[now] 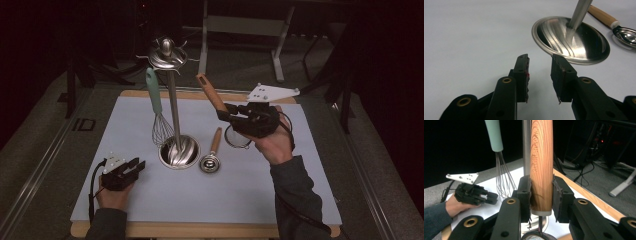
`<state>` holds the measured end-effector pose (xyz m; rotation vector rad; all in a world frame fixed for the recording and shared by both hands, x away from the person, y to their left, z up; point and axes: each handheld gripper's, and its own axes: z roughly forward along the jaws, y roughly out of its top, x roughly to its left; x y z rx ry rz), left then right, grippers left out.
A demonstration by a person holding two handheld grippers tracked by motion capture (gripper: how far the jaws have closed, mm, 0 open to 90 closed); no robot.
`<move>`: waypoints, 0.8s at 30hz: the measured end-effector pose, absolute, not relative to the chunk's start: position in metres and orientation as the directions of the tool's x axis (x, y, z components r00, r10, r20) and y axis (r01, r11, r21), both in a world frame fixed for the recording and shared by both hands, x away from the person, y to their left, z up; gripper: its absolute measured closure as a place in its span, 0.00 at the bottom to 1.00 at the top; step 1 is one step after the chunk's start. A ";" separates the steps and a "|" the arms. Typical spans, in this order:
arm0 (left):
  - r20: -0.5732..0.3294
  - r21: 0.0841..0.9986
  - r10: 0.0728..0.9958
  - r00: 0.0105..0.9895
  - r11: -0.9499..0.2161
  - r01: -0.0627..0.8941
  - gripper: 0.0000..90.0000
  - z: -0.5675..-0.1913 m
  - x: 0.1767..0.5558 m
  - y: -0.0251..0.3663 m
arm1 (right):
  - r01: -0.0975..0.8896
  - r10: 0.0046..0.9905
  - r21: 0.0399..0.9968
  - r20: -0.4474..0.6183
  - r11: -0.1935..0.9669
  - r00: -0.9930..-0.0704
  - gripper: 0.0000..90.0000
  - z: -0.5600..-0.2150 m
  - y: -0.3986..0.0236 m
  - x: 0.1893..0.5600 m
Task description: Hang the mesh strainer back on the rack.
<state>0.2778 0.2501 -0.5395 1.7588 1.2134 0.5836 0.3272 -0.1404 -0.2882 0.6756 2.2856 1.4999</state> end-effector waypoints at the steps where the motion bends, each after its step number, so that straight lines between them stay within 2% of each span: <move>1: -0.103 0.866 0.907 0.408 -0.120 0.485 0.74 -0.539 0.278 0.250 | 0.205 0.546 0.920 -0.011 0.333 -0.838 0.79 -0.288 -0.140 0.327; 24: -0.104 0.867 0.907 0.409 -0.119 0.484 0.74 -0.539 0.278 0.250 | 0.113 0.461 0.953 -0.031 0.282 -0.887 0.79 -0.274 -0.120 0.318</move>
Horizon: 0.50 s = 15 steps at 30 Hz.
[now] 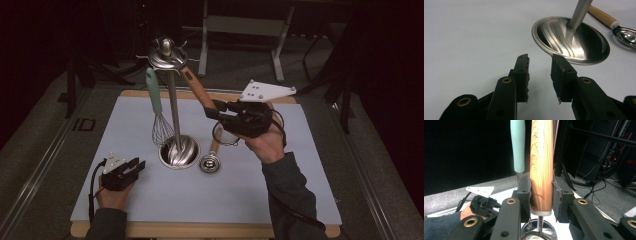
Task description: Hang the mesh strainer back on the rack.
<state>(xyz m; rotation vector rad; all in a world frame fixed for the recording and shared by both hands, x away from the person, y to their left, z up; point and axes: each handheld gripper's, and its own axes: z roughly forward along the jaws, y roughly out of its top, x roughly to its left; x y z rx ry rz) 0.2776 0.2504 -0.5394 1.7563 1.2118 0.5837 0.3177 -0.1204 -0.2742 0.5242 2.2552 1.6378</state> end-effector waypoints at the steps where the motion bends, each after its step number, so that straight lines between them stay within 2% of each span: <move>1: -0.105 0.867 0.907 0.409 -0.118 0.484 0.74 -0.539 0.278 0.251 | 0.111 0.456 0.954 -0.029 0.278 -0.890 0.79 -0.274 -0.119 0.318; 15: -0.106 0.867 0.906 0.410 -0.118 0.484 0.74 -0.539 0.278 0.251 | 0.118 0.423 0.952 -0.013 0.281 -0.906 0.79 -0.280 -0.104 0.325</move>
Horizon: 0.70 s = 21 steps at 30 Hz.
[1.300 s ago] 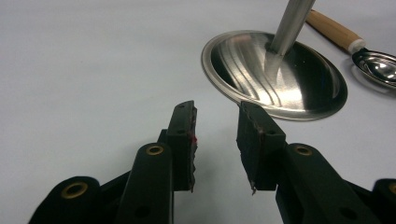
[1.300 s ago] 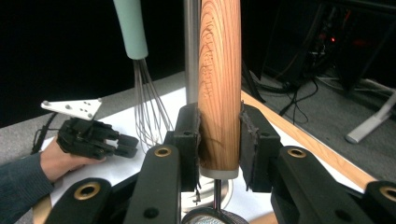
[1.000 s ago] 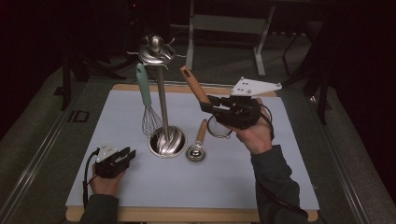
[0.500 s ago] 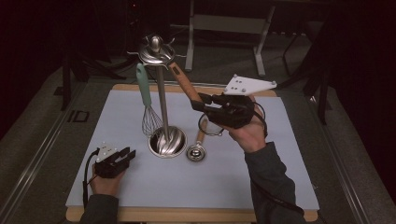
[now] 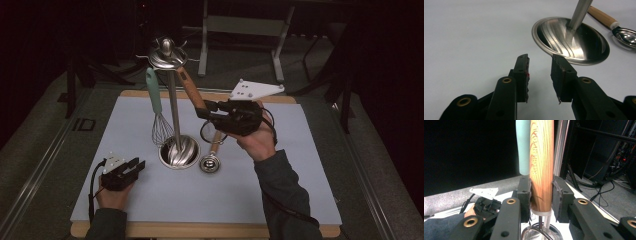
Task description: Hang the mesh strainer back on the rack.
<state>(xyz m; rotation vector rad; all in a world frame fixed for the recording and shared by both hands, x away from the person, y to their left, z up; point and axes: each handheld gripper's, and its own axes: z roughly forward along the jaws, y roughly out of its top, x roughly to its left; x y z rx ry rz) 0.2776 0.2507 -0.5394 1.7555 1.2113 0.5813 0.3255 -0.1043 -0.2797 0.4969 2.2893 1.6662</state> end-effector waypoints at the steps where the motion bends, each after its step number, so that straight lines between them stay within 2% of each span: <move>1: -0.107 0.868 0.906 0.409 -0.116 0.484 0.74 -0.539 0.278 0.251 | 0.117 0.424 0.953 -0.012 0.278 -0.906 0.79 -0.280 -0.104 0.325; 11: -0.105 0.867 0.906 0.410 -0.119 0.484 0.74 -0.539 0.278 0.251 | 0.149 0.435 0.946 0.011 0.286 -0.900 0.79 -0.282 -0.096 0.337; 14: -0.104 0.866 0.906 0.410 -0.120 0.485 0.74 -0.539 0.278 0.251 | 0.128 0.449 0.942 -0.027 0.311 -0.893 0.78 -0.287 -0.090 0.342; 21: -0.104 0.867 0.906 0.411 -0.119 0.483 0.74 -0.539 0.278 0.251 | 0.140 0.466 0.936 -0.030 0.324 -0.884 0.76 -0.291 -0.077 0.350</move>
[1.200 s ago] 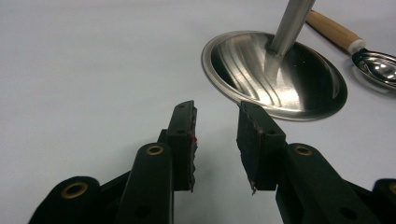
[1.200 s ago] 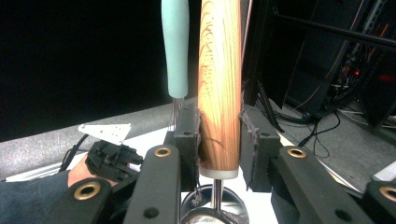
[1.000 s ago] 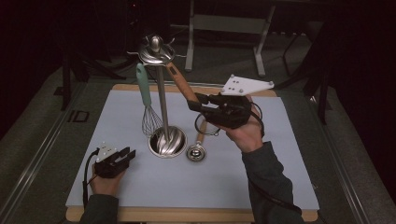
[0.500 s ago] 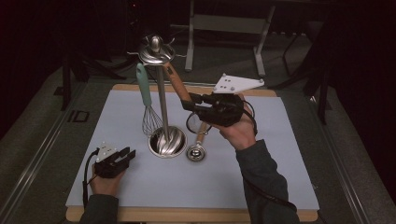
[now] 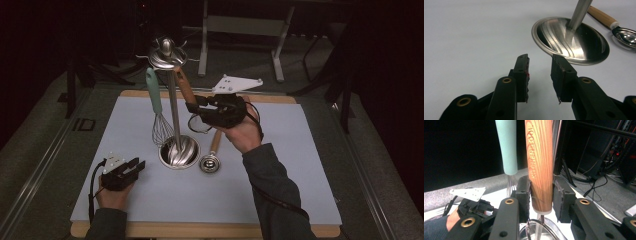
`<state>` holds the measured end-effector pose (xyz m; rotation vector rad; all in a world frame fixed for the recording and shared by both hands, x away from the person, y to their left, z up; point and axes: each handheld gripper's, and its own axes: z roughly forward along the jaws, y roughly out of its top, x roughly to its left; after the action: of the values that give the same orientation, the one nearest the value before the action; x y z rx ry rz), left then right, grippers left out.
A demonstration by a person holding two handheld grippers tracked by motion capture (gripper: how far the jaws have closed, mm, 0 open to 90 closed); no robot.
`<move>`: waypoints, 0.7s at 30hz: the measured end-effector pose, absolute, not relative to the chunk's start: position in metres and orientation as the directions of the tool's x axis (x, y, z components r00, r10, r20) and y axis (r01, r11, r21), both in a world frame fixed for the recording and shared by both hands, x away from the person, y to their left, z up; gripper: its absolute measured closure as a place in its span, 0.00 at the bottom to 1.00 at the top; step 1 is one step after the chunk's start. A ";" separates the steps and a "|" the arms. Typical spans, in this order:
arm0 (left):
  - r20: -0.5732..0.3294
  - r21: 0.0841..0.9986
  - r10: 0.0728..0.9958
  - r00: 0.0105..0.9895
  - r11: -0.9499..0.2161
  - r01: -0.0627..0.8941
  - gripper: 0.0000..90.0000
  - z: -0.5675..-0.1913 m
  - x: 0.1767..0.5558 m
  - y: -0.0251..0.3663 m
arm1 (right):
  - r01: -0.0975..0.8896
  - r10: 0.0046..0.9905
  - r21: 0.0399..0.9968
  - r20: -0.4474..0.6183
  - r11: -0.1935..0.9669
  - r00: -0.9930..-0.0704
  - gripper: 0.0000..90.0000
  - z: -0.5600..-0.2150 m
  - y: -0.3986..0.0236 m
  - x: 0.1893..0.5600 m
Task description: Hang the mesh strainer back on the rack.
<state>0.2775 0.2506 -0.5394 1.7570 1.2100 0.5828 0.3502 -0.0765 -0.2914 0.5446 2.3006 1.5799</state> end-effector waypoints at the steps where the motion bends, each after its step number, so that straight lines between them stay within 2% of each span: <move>1: -0.105 0.868 0.906 0.411 -0.118 0.483 0.74 -0.539 0.278 0.251 | 0.142 0.482 0.929 -0.044 0.342 -0.875 0.76 -0.293 -0.072 0.351; 14: -0.105 0.868 0.906 0.410 -0.117 0.482 0.74 -0.539 0.278 0.251 | 0.144 0.462 0.930 -0.031 0.338 -0.886 0.69 -0.290 -0.067 0.348; 21: -0.105 0.868 0.907 0.409 -0.117 0.483 0.74 -0.539 0.278 0.251 | 0.121 0.468 0.909 -0.088 0.399 -0.879 0.67 -0.290 -0.075 0.345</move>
<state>0.2776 0.2505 -0.5395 1.7543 1.2121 0.5837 0.3454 -0.0752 -0.2904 0.5116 2.3318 1.4731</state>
